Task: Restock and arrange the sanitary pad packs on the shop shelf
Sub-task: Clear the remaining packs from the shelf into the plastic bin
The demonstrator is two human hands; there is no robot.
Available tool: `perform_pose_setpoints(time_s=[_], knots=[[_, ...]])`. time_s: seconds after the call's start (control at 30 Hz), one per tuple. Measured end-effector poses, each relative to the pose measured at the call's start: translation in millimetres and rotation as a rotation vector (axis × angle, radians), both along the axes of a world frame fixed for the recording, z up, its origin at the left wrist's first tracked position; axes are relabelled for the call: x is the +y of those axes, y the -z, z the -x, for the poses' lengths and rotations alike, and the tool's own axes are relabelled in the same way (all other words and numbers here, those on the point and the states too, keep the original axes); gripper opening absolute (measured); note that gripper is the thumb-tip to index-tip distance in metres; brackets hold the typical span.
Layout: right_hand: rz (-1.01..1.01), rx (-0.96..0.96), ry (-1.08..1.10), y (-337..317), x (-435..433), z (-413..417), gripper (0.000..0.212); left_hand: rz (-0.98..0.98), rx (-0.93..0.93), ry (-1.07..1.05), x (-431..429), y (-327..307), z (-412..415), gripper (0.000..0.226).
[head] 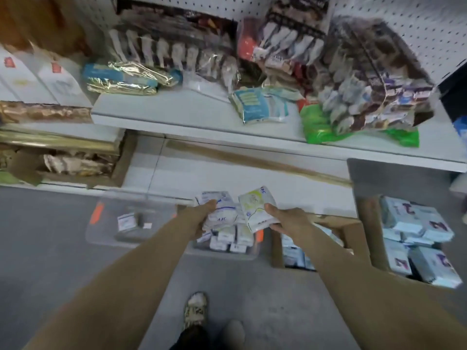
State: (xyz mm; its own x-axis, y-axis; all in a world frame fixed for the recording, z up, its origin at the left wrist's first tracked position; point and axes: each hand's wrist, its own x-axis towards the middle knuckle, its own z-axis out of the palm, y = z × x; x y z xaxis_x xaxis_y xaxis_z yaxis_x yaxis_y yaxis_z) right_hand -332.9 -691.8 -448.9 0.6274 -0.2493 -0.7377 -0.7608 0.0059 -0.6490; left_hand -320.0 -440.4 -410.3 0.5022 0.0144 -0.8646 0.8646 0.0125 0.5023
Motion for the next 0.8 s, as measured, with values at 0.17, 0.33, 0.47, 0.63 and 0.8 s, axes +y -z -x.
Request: perform_pose_setpoints(time_s=[0.17, 0.33, 0.47, 0.63, 0.8], knots=[[-0.05, 0.088, 0.059, 82.0, 18.6, -1.6, 0.114, -0.042, 0.075, -0.032, 17.7, 104.9, -9.0, 0.052], [-0.072, 0.132, 0.064, 149.6, 37.7, -17.8, 0.088, -0.013, 0.103, -0.015, 30.0, 187.7, -19.0, 0.059], [-0.1, 0.161, 0.078, 219.6, 44.5, -31.9, 0.124, 0.066, 0.089, -0.101, 41.8, 252.8, -26.7, 0.062], [-0.115, 0.207, 0.121, 274.9, 64.0, -47.7, 0.103, 0.091, 0.025, -0.256, 53.5, 324.7, -40.3, 0.047], [-0.081, 0.261, 0.107, 335.2, 71.4, -56.9, 0.05, 0.081, -0.07, -0.274, 57.8, 386.3, -53.2, 0.057]])
